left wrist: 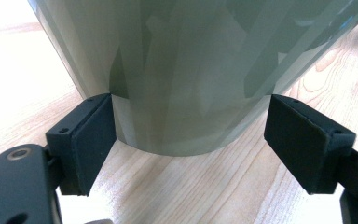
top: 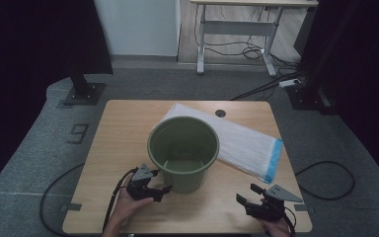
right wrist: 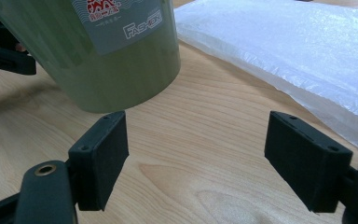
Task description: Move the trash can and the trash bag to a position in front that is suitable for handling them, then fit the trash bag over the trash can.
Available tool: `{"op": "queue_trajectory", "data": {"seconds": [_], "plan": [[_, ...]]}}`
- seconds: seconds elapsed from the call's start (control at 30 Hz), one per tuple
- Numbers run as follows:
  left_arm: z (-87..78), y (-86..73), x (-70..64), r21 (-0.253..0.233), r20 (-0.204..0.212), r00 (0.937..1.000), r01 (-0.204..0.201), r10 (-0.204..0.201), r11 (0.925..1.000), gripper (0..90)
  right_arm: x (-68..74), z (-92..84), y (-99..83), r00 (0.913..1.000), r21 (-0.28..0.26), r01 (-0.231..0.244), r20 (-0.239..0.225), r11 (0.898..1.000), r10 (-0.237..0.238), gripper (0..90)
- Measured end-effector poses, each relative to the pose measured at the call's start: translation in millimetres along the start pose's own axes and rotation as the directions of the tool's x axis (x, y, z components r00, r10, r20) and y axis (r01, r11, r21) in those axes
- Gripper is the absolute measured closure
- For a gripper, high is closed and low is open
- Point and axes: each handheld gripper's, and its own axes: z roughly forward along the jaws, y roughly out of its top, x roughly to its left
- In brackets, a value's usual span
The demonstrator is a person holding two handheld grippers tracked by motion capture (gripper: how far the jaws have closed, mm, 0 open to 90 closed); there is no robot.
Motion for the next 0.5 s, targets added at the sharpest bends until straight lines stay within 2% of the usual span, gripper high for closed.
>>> {"op": "queue_trajectory", "data": {"seconds": [0.1, 0.13, 0.17, 0.2, 0.23, 0.27, 0.33, 0.37, 0.4, 0.43, 0.5], "plan": [[-4.3, -0.7, -2.0, -0.001, -0.014, 0.9999, 0.006, -0.006, 1.0, 17.4, 0.2, -3.1, -1.2, 1.0, -0.002, 0.007, 0.004, 1.0, -0.007, 20.6], [-11.6, -3.8, -5.9, 0.016, -0.059, 0.9983, 0.001, 0.0, 0.9999, 17.4, 0.7, -4.2, -2.3, 0.9999, -0.003, 0.009, 0.008, 1.0, -0.009, 18.7], [-11.6, -3.8, -5.9, 0.016, -0.059, 0.9983, 0.001, 0.0, 0.9999, 17.4, 0.7, -4.2, -2.3, 0.9999, -0.003, 0.009, 0.008, 1.0, -0.009, 18.7], [-20.0, -10.7, -9.1, 0.042, -0.114, 0.9933, -0.011, 0.016, 0.9991, 17.4, 1.2, -5.4, -4.4, 0.9998, 0.013, 0.012, 0.014, 1.0, -0.012, 17.5], [-23.7, -14.8, -10.0, 0.045, -0.14, 0.99, -0.006, 0.013, 0.999, 17.5, 1.3, -5.2, -5.5, 0.9998, 0.021, 0.015, 0.016, 1.0, -0.015, 17.5], [-23.7, -14.8, -10.0, 0.045, -0.14, 0.99, -0.006, 0.013, 0.999, 18.2, 1.3, -5.2, -5.5, 0.9998, 0.021, 0.015, 0.016, 1.0, -0.015, 17.5], [-28.6, -22.4, -10.7, 0.069, -0.185, 0.9824, -0.013, 0.026, 0.9975, 18.3, 1.1, -1.3, -7.2, 0.9984, 0.055, 0.049, 0.027, 0.997, -0.05, 17.2], [-30.6, -27.3, -8.9, 0.096, -0.213, 0.9762, -0.018, 0.038, 0.9953, 18.3, 1.0, 0.8, -6.9, 0.9973, 0.064, 0.06, 0.039, 0.996, -0.062, 16.4], [-30.6, -27.3, -8.9, 0.096, -0.213, 0.9762, -0.018, 0.038, 0.9953, 18.3, 1.0, 0.8, -6.9, 0.9973, 0.064, 0.06, 0.039, 0.996, -0.062, 16.4], [-32.5, -28.6, -5.3, 0.093, -0.223, 0.9743, -0.01, 0.031, 0.9956, 18.3, 0.3, 4.4, -5.2, 0.9951, 0.066, 0.058, 0.076, 0.996, -0.063, 12.8], [-33.5, -28.3, -3.5, 0.09, -0.223, 0.9744, -0.007, 0.027, 0.9959, 18.2, -1.2, 6.4, -2.7, 0.9928, 0.068, 0.04, 0.11, 0.997, -0.048, 13.5]]}}
